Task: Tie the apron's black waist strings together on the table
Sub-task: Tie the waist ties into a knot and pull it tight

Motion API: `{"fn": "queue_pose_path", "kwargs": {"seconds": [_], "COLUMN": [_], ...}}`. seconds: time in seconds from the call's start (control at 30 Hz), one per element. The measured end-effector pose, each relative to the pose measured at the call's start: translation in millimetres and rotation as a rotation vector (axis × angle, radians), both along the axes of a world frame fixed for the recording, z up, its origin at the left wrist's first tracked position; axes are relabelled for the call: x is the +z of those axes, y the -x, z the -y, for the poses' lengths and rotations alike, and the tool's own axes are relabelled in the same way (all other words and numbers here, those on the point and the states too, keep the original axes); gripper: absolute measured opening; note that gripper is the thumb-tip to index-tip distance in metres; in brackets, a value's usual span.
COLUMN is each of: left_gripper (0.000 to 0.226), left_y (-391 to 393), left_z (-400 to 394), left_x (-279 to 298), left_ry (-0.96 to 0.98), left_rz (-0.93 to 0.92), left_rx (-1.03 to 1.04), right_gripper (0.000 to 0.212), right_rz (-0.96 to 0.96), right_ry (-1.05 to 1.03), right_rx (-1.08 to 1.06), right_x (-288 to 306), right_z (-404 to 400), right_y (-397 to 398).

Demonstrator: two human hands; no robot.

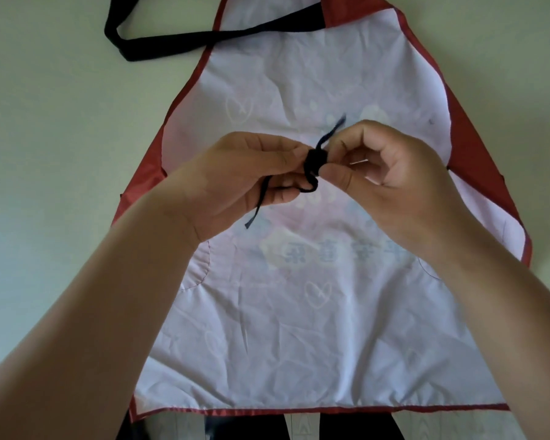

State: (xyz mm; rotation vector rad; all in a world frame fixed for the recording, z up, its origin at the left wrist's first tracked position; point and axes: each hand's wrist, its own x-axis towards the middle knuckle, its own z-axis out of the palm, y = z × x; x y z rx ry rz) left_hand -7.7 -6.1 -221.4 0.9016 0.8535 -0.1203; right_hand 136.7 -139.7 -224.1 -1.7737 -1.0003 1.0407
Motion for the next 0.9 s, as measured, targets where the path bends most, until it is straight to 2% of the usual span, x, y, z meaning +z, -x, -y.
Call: {"fn": "queue_pose_path", "kwargs": {"seconds": [0.07,0.13,0.23,0.33,0.47,0.57,0.63,0.8,0.9], "left_gripper": [0.020,0.022,0.020,0.019,0.015,0.016,0.017,0.016,0.016], "left_y": [-1,-3,-3,-4,-7,-8,-8,-10,-11], "left_z": [3,6,5,2,2,2,2,6,8], "left_x": [3,7,8,8,9,6,4,0,-2], "left_ry": [0.013,-0.070,-0.181,-0.137,-0.036,0.028,0.045,-0.050,-0.030], "left_rz": [0.006,0.006,-0.002,-0.002,0.050,0.062,0.052,0.024,0.035], "left_rx": [0.017,-0.012,-0.039,-0.041,-0.083,-0.034,0.018,0.097,0.139], "right_gripper": [0.012,0.015,0.016,0.018,0.017,0.011,0.005,0.007,0.007], "right_rz": [0.040,0.044,-0.043,-0.150,-0.178,-0.203,-0.147,0.225,0.269], "right_ry": [-0.039,-0.060,-0.083,-0.084,-0.072,-0.095,-0.120,-0.150,-0.108], "right_rx": [-0.083,-0.123,-0.159,-0.193,-0.210,-0.246,-0.259,-0.309,-0.393], "right_x": [1,2,3,5,8,11,13,15,15], "right_z": [0,-1,-3,-3,-2,1,3,-1,-6], "right_y": [4,5,6,5,4,5,9,20,22]}}
